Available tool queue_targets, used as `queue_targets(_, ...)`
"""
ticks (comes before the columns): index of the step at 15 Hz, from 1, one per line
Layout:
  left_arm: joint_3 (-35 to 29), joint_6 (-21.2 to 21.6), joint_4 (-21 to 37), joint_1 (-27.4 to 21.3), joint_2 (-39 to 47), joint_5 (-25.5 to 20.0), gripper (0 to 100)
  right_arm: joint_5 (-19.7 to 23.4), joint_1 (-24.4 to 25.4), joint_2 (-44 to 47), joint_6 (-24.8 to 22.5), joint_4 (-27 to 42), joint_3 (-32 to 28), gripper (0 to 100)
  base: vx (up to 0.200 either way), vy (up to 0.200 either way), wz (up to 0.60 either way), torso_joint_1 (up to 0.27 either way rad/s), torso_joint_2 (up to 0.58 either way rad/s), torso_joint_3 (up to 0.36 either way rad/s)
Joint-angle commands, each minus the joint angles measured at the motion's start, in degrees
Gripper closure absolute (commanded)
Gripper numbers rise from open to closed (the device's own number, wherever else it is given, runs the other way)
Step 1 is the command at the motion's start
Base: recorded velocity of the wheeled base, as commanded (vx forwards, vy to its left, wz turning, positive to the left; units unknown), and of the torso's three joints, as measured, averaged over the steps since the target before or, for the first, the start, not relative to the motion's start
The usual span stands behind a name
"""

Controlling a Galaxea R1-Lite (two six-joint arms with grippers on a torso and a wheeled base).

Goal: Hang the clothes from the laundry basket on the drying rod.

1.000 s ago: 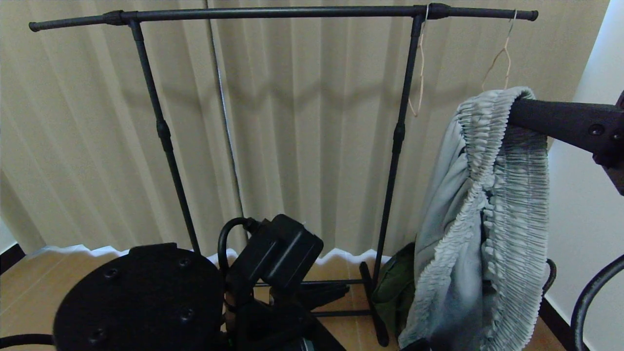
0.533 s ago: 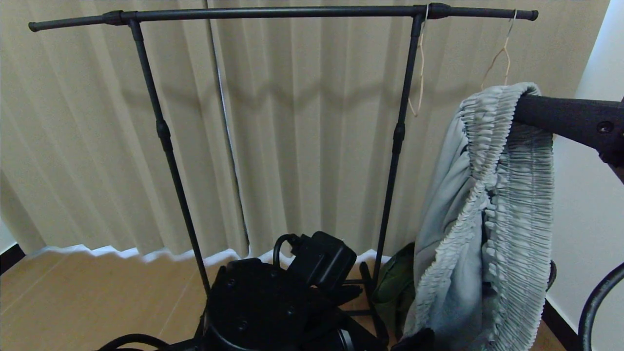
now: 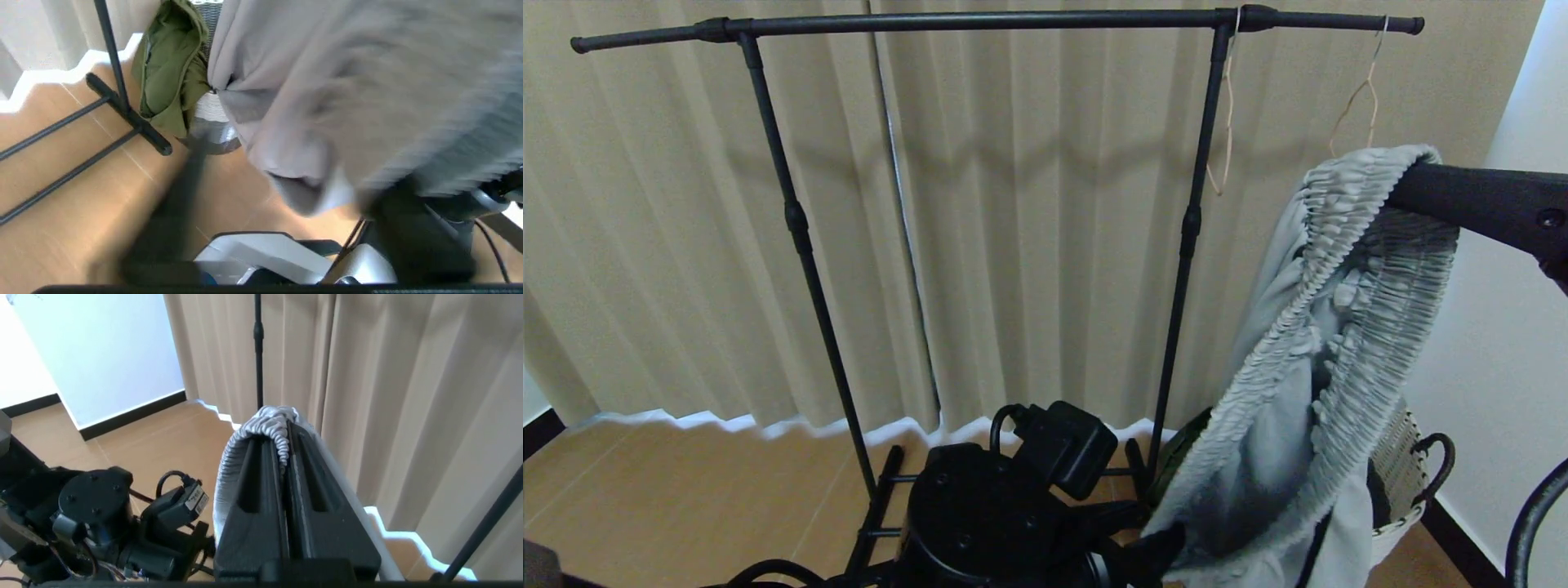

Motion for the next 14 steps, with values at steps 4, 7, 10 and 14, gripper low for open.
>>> queue_targets(4,7.1,8.5,-0.1,0.5,-11.7,7.9,100,-0.1,-0.9,0.3,-0.1,0.3,2.1,100,0.0,0.0,0.0,0.0,0.0,0.0)
queue_targets(7,0.9,12.3,10.7,8.3,-23.3,7.6,100,0.3,-0.9,-0.1,-0.1,-0.4,0.2,100,0.0,0.0,0.0,0.0,0.0,0.0)
queue_targets(10,-13.8,12.7,26.6,14.4,-31.0,6.0,100,0.4,-0.9,0.0,-0.1,-0.7,-3.8,100,0.0,0.0,0.0,0.0,0.0,0.0)
queue_targets(14,-32.4,17.0,34.4,20.0,-31.3,4.3,100,3.3,0.2,0.5,-0.6,-1.4,-12.0,100,0.0,0.0,0.0,0.0,0.0,0.0)
